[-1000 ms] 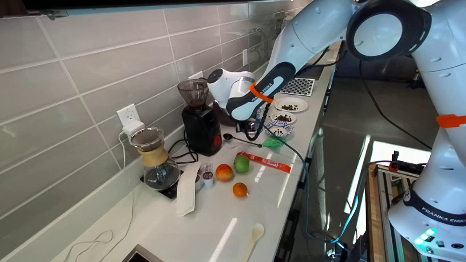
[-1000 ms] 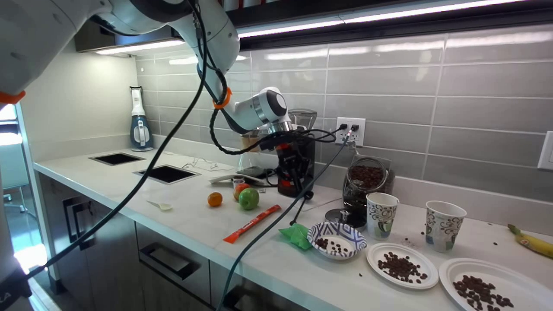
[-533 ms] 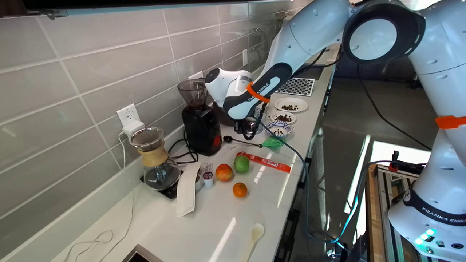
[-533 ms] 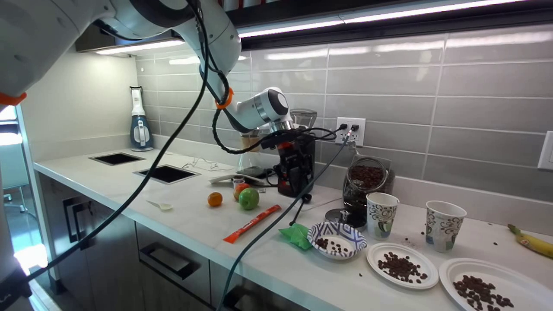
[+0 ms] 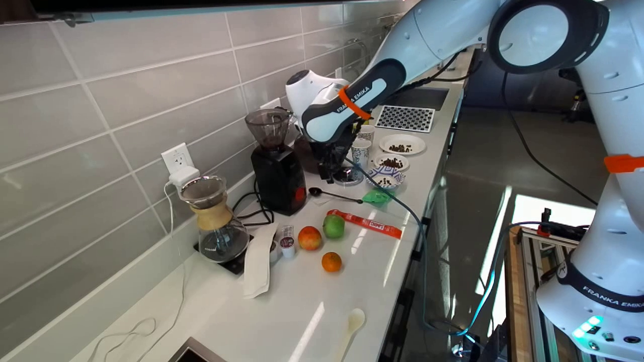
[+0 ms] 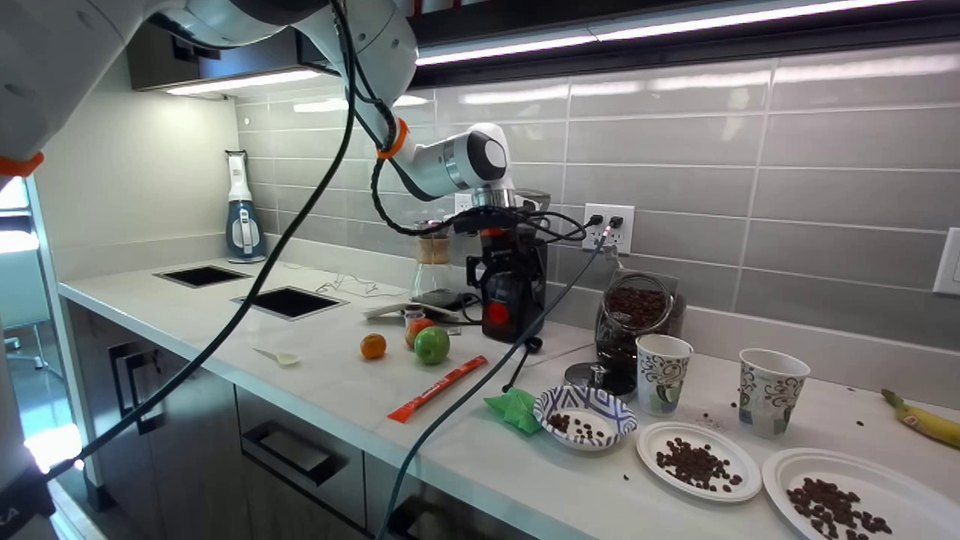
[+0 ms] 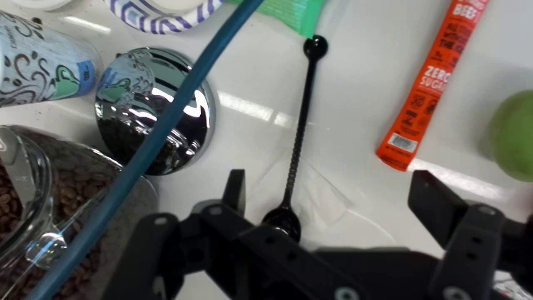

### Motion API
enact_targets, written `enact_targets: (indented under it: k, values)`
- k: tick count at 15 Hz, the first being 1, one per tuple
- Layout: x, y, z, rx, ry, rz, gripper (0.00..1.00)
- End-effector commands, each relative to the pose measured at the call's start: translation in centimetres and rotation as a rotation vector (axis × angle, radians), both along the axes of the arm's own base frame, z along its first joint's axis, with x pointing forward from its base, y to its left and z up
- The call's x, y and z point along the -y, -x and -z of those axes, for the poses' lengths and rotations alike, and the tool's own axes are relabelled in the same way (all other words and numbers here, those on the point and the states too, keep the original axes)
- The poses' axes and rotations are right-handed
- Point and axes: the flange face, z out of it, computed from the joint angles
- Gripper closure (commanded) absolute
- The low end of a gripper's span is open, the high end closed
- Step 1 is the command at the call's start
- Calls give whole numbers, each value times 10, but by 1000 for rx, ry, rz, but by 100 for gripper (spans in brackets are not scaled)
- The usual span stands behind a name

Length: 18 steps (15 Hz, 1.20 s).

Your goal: Use the black ladle to place some contents from the glass container into the coffee cup on the left.

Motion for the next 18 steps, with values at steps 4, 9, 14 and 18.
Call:
enact_targets:
  k: [4,9,14,18]
  values:
    - [31,32,-63,78,-72,-27,0]
    - [51,69,-115,128,-142,-12,0]
    - [60,71,-134,125,-114,-30,0]
    - [58,69,-133,124,-115,-34,0]
